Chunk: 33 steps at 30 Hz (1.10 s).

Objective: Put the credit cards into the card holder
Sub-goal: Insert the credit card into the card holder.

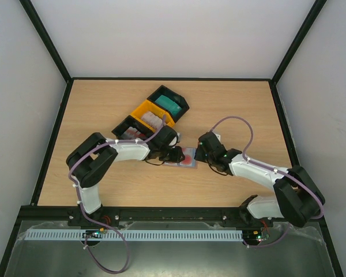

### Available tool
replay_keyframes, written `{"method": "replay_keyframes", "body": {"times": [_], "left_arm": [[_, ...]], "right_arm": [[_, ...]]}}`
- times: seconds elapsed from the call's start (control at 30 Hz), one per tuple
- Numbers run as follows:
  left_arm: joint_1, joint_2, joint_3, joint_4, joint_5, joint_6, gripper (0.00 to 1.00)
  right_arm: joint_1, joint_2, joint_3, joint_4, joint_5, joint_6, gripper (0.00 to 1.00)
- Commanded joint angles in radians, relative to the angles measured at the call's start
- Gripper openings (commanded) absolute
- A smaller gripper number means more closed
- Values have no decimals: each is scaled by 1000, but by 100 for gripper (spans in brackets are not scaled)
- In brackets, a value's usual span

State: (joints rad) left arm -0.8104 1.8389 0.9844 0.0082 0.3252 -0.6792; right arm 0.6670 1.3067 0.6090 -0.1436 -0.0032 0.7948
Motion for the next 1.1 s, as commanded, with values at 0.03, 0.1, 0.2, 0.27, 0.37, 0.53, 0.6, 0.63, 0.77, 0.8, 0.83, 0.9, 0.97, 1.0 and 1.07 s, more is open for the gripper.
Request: {"method": "replay_keyframes", "body": {"times": [0.03,0.1,0.2,0.27,0.37,0.53,0.6,0.63,0.77,0.8,0.83,0.9,0.97,1.0,1.07], "left_arm": [[-5,33,-3,-41,-40,21,22],[-6,38,-5,-56,-52,29,19],[-5,37,-12,-65,-69,35,16],[-5,33,-20,-66,-76,38,12],[-3,26,-26,-70,-86,45,6],[-3,7,-32,-74,-98,47,6],[-2,8,-30,-78,-103,50,6],[-2,11,-29,-80,-107,52,6],[1,34,-30,-92,-127,55,4],[0,35,-31,-101,-144,56,4],[0,38,-35,-106,-159,58,4],[1,41,-41,-115,-181,64,3],[1,45,-48,-114,-185,63,2],[1,47,-51,-112,-186,63,2],[2,54,-57,-110,-187,62,2]], "right_arm": [[0,-50,-27,-5,44,14,2],[0,-60,-32,-10,47,15,2],[0,-70,-36,-12,46,15,2],[1,-75,-36,-9,35,9,2],[0,-89,-45,19,-9,-7,2],[0,-111,-62,58,-53,-21,2],[1,-107,-63,59,-62,-23,2],[0,-105,-63,59,-64,-22,2],[0,-96,-67,53,-55,-16,2],[0,-93,-68,51,-52,-16,2],[0,-91,-69,51,-51,-18,2],[0,-84,-72,49,-42,-21,2],[1,-74,-76,53,-41,-24,2],[0,-68,-78,54,-43,-26,2],[1,-57,-80,64,-59,-33,2]]}}
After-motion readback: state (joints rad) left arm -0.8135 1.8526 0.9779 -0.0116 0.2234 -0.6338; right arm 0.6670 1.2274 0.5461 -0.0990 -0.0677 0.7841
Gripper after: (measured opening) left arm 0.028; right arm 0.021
